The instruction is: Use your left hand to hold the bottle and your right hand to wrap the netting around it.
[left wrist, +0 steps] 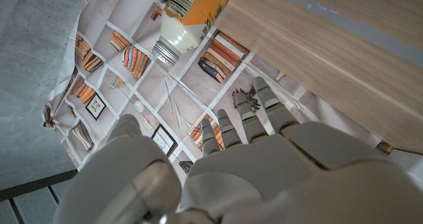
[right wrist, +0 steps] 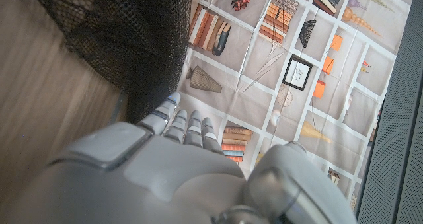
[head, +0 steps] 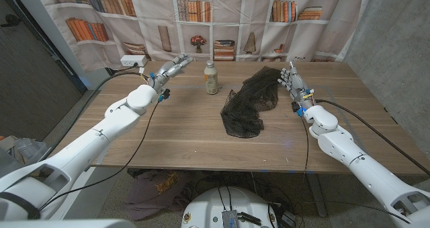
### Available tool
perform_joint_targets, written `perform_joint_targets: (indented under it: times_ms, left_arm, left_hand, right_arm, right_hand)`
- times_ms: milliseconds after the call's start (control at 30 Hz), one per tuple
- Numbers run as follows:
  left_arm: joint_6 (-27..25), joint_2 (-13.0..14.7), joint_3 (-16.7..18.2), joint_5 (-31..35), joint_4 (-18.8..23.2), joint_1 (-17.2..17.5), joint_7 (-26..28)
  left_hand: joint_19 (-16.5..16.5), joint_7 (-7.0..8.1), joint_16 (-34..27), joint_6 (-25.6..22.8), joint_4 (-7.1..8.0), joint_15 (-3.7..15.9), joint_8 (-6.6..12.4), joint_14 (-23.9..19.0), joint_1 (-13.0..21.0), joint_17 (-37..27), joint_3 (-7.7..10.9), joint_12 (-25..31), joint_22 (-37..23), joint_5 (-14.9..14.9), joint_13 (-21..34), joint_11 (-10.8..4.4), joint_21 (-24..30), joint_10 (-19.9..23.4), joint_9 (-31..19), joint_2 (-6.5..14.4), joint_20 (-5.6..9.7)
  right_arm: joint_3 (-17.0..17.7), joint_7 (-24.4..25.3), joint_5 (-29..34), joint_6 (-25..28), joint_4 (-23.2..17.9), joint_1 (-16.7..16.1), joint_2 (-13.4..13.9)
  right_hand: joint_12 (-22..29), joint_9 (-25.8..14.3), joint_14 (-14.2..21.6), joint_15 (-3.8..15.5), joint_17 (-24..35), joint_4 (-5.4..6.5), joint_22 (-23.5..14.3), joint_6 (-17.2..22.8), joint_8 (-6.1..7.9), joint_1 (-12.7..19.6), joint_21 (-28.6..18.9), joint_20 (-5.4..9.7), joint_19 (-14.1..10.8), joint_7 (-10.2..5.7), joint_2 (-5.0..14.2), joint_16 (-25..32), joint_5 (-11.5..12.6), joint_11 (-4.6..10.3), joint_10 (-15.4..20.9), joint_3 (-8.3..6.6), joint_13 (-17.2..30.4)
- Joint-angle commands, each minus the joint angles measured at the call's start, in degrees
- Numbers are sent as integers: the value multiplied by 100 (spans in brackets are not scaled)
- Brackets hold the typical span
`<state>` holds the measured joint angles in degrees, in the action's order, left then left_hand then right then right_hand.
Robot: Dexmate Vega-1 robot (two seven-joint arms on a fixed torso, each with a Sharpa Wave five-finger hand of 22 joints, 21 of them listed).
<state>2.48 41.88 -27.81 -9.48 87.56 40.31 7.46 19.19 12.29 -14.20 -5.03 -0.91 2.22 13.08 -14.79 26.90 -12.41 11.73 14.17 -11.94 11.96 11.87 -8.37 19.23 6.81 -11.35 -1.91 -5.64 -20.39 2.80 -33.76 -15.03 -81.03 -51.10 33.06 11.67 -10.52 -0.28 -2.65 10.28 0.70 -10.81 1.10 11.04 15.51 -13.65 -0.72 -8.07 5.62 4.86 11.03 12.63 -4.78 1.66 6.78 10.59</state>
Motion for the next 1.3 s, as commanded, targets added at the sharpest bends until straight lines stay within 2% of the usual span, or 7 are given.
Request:
perform_joint_targets:
  times_ms: [33, 167, 300, 400, 800, 1067, 1300]
  left_arm:
    - [-414, 93, -216, 917, 254, -193, 333]
    - [-480, 5, -300, 1032, 162, -289, 312]
    - [-486, -110, -390, 1119, 6, -367, 317]
    - [-449, -215, -445, 1175, -135, -395, 390]
    - [16, -565, -669, 1183, -814, -668, 283]
    - [297, -924, -820, 1178, -1416, -942, 316]
    - [373, -1041, -935, 1220, -1649, -1071, 302]
  left_hand:
    - [258, 39, -14, 24, -144, 449, -30, -119, 282, -30, 73, -79, -36, 45, 36, -9, 123, -129, -16, 59, -11]
    - [120, 24, 84, 383, -244, 410, -161, 50, 451, -64, 94, -138, -42, 29, 46, -35, 85, -254, -33, 38, -36]
    - [36, 4, 117, 561, -253, 401, -207, 123, 470, -82, 88, -145, -44, 17, 52, -44, 57, -268, -47, 37, -42]
    - [-287, -216, 197, 717, -252, 366, -183, 321, 472, -111, 64, -146, -44, -7, 67, -78, -63, -263, -84, 37, -24]
    - [-413, -185, 230, 683, -250, 329, -103, 452, 476, -132, 44, -143, -41, -21, 83, -98, -109, -251, -118, 48, -34]
    - [-457, -214, 203, 571, -254, 259, -29, 399, 485, -134, 31, -125, -23, -29, 87, -91, -135, -185, -137, 51, 164]
    - [-477, -217, 203, 424, -267, 259, 47, 386, 511, -124, 27, -96, -5, -35, 87, -103, -155, -84, -147, 54, 276]
  right_arm:
    - [15, -32, -42, -35, 15, 14, -33]
    - [7, -76, -43, -64, 43, 39, -41]
    - [14, -99, -69, -74, 59, 51, -53]
    - [19, -123, -80, -107, 88, 58, -63]
    - [35, -153, -84, -143, 85, 54, -44]
    - [33, -190, -150, -153, 160, 84, -108]
    - [12, -255, -153, -208, 247, 136, -148]
  right_hand:
    - [25, -28, 42, 2, 8, -42, -35, 32, 36, 62, -37, -25, -59, 20, 9, 34, 4, 13, 23, 16, 6]
    - [28, -28, 44, 6, 9, -44, -40, 40, 39, 66, -35, -28, -56, 22, 11, 30, 1, 12, 29, 15, 6]
    - [28, -28, 52, 5, 10, -45, -45, 40, 37, 67, -33, -28, -52, 24, 12, 28, -2, 3, 30, 15, 6]
    - [27, -28, 52, 3, 11, -47, -47, 41, 37, 68, -29, -35, -43, 23, 12, 24, -4, 2, 27, 15, 6]
    - [26, -29, 48, -2, 14, -50, -56, 45, 35, 68, -5, -53, 9, 21, 11, 9, -13, 2, 23, 18, 6]
    - [27, -29, 50, -7, 15, -52, -60, 47, 34, 70, 18, -66, 59, 20, 14, 3, -19, 2, 25, 19, 6]
    - [27, -29, 50, -11, 16, -55, -61, 47, 33, 73, 37, -88, 102, 17, 17, -2, -21, 8, 25, 17, 6]
